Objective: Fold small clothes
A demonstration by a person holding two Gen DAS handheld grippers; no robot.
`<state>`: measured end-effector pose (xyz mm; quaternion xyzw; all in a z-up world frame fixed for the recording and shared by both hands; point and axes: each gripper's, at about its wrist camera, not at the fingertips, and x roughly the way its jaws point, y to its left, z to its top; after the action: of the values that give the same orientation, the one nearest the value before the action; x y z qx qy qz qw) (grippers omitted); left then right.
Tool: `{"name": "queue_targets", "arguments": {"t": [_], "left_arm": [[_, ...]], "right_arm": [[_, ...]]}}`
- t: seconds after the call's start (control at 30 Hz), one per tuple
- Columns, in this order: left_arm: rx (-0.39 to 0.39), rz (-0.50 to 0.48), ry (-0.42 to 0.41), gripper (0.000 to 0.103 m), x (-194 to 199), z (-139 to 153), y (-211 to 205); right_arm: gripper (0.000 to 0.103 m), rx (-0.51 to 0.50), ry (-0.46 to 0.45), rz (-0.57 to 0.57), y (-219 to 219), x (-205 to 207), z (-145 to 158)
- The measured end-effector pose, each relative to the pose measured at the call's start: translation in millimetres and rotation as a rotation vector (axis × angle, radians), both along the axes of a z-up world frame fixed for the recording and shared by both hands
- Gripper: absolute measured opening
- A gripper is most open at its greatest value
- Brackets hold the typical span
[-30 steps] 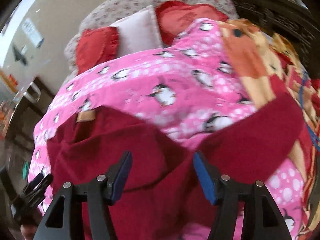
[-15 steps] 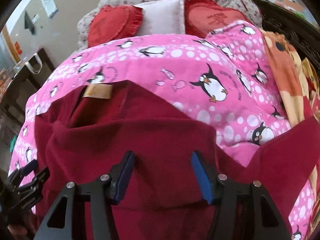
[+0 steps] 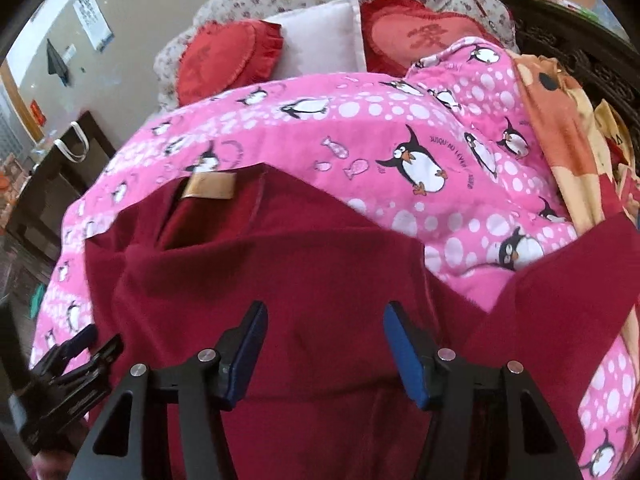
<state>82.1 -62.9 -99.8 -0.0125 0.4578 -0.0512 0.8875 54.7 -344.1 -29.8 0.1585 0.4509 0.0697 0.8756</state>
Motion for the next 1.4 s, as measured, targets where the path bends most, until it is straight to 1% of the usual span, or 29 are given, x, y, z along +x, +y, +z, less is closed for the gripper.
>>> {"name": "queue_targets", "arguments": {"t": [0.1, 0.17, 0.2, 0.27, 0.33, 0.4, 0.57, 0.7, 0.87, 0.97, 1.03, 1.1, 1.23, 1.4], "left_arm": [[-0.011, 0.005, -0.021, 0.08, -3.4, -2.1, 0.6], [-0.015, 0.001, -0.04, 0.08, -6.2, -5.0, 0.9], [-0.017, 0.0, -0.047, 0.081, -7.0, -5.6, 0.7], [-0.024, -0.001, -0.067, 0.081, -9.7, -7.3, 1.4], [-0.019, 0.0, -0.075, 0.081, -10.3, -8.2, 0.3], [-0.006, -0.001, -0.081, 0.082, -10.5, -9.4, -1.8], [0.001, -0.001, -0.097, 0.082, -12.1, -11.6, -3.3], [0.002, 0.001, -0.1, 0.082, -12.8, -11.5, -3.6], [0.045, 0.007, -0.076, 0.082, -30.2, 1.9, -6.3], [0.031, 0.01, -0.067, 0.082, -47.4, 11.6, -6.0], [0.022, -0.003, -0.053, 0.082, -60.5, 18.3, -6.7], [0.023, -0.01, -0.065, 0.082, -73.0, 25.4, -8.8], [0.044, -0.036, -0.097, 0.082, -96.7, 40.4, -15.4], [0.048, -0.056, -0.126, 0.082, -121.5, 55.6, -21.8]], "right_arm": [[0.058, -0.047, 0.044, 0.037, 10.7, -0.8, -12.0], [0.059, -0.109, 0.042, 0.053, 18.0, -1.8, -15.1], [0.059, -0.116, 0.042, 0.055, 19.0, -2.1, -13.6], [0.059, -0.081, 0.051, 0.048, 16.2, -5.9, -8.4], [0.059, -0.012, 0.036, 0.042, 9.9, -12.9, -1.2], [0.059, 0.026, 0.018, 0.031, 5.7, -22.8, 5.8], [0.06, 0.052, -0.019, 0.031, 13.5, -53.9, 14.3], [0.06, 0.035, -0.028, 0.029, 21.0, -76.4, 14.6], [0.06, 0.036, -0.031, 0.017, 17.7, -98.4, 17.7], [0.06, 0.01, -0.044, 0.001, 15.0, -110.3, 24.7], [0.061, 0.014, -0.056, -0.005, 13.5, -118.5, 29.6], [0.065, 0.026, -0.066, -0.008, 12.8, -125.8, 33.4], [0.066, 0.027, -0.091, -0.002, 14.7, -142.1, 39.8], [0.066, 0.044, -0.103, 0.003, 13.9, -158.3, 41.8]]}}
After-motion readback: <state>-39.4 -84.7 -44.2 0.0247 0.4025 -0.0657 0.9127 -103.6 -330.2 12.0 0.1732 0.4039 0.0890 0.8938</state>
